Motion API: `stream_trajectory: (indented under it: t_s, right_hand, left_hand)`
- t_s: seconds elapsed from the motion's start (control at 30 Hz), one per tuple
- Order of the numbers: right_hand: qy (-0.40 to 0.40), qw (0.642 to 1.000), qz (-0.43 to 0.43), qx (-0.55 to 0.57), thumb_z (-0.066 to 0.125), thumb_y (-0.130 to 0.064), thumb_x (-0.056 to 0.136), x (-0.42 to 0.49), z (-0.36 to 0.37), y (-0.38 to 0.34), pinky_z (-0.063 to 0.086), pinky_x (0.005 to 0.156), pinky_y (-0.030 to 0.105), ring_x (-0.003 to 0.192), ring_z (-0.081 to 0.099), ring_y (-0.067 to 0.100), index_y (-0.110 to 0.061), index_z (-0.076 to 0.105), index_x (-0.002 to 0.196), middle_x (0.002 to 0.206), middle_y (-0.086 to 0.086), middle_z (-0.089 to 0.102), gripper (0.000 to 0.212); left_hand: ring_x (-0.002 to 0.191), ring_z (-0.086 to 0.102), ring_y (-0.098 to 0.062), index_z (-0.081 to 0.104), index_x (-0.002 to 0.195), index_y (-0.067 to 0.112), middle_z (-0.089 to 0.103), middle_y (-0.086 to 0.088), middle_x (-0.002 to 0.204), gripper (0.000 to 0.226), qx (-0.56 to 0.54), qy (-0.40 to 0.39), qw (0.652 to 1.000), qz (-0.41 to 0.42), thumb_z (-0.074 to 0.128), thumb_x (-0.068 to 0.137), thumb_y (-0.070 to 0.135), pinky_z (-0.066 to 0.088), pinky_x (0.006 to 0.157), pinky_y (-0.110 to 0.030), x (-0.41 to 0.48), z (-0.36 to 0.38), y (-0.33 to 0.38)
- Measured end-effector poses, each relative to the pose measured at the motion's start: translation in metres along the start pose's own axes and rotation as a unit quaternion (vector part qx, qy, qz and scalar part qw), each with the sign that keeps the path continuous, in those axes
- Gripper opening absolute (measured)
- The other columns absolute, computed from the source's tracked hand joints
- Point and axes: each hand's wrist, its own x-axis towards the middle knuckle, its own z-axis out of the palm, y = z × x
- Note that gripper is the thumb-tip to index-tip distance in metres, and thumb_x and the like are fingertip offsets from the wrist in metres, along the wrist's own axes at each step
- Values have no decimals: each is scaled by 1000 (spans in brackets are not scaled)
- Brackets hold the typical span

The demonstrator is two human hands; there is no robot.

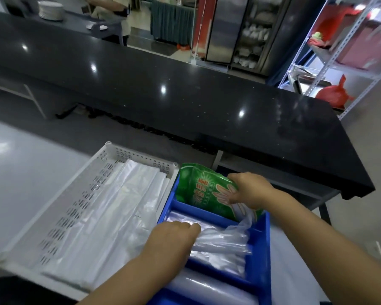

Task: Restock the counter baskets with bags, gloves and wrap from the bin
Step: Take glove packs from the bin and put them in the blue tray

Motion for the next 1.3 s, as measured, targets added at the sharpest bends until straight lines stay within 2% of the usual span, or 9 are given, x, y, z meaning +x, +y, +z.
stream_trajectory:
  t_s: [0.13, 0.27, 0.47, 0.63, 0.8, 0.93, 1.0, 1.13, 1.3]
  right_hand:
    - [15, 1000, 22, 2, 57, -63, 77, 12, 5, 1, 39, 65, 32, 96, 58, 24, -20, 41, 130, 117, 4, 62, 70]
    - [64, 997, 35, 17, 37, -47, 94, 20, 7, 3, 37, 62, 33, 88, 59, 30, -17, 48, 119, 108, 12, 65, 40]
    - [88, 995, 46, 19, 49, -37, 92, 17, 12, -3, 44, 68, 35, 94, 61, 28, -19, 49, 123, 109, 9, 66, 36]
    - [282, 940, -29, 190, 57, -26, 88, -38, -5, -12, 50, 72, 28, 89, 60, 9, -23, 63, 109, 104, -4, 69, 22]
    - [197, 970, -104, 99, 57, -55, 78, -99, 9, -45, 47, 87, 34, 101, 61, 13, -27, 53, 124, 114, -6, 68, 53]
    - [295, 949, -99, 58, 75, -17, 73, -96, 16, -34, 52, 72, 34, 68, 67, 21, -16, 71, 86, 75, 1, 74, 13]
    - [365, 926, -82, 42, 71, -14, 77, -90, 16, -20, 50, 67, 31, 61, 65, 19, -17, 72, 78, 69, 0, 72, 2]
    - [496, 867, -42, -13, 54, -19, 91, -80, 25, 1, 49, 62, 31, 56, 60, 21, -15, 69, 68, 62, 1, 68, 28]
    - [423, 904, -39, -48, 74, 1, 63, -73, 61, -5, 43, 51, 27, 52, 56, 21, -15, 63, 60, 57, 2, 63, 20]
  left_hand:
    - [33, 48, -11, 52, 50, 24, 51, 6, 38, 42, -8, 0, 1000, 3, 75, 16, 16, 23, 31, -20, 3, 2, 1]
    - [31, 47, -12, 51, 49, 23, 50, 6, 37, 43, -6, -3, 1000, 1, 73, 13, 14, 16, 35, -20, 7, 1, 1]
    - [33, 48, -10, 52, 51, 23, 52, 7, 39, 41, 3, -23, 1000, -7, 74, 19, 12, 15, 40, -19, 17, 4, -1]
    - [80, 61, -26, 49, 90, 19, 66, -2, 87, 24, -12, -72, 997, -5, 53, 73, 3, 30, 57, -30, 30, 5, -9]
    - [84, 64, -28, 54, 105, 19, 68, -3, 91, 26, -20, -40, 999, 1, 51, 81, 8, 36, 60, -32, 53, -2, -1]
    - [82, 63, -27, 56, 101, 19, 68, -4, 91, 20, -24, 18, 999, 26, 56, 81, 14, 34, 58, -31, 82, -17, 9]
    - [68, 64, -26, 60, 85, 16, 67, -3, 76, 18, -1, 93, 994, 57, 70, 69, 17, 35, 51, -29, 94, -26, 6]
    - [50, 57, -29, 64, 67, 11, 60, -7, 55, 31, 14, 155, 984, 81, 75, 41, 0, 42, 46, -29, 108, -18, -10]
    - [73, 64, -26, 68, 89, 13, 69, -5, 78, 38, 23, 60, 993, 98, 76, 53, 2, 48, 67, -31, 105, 19, -23]
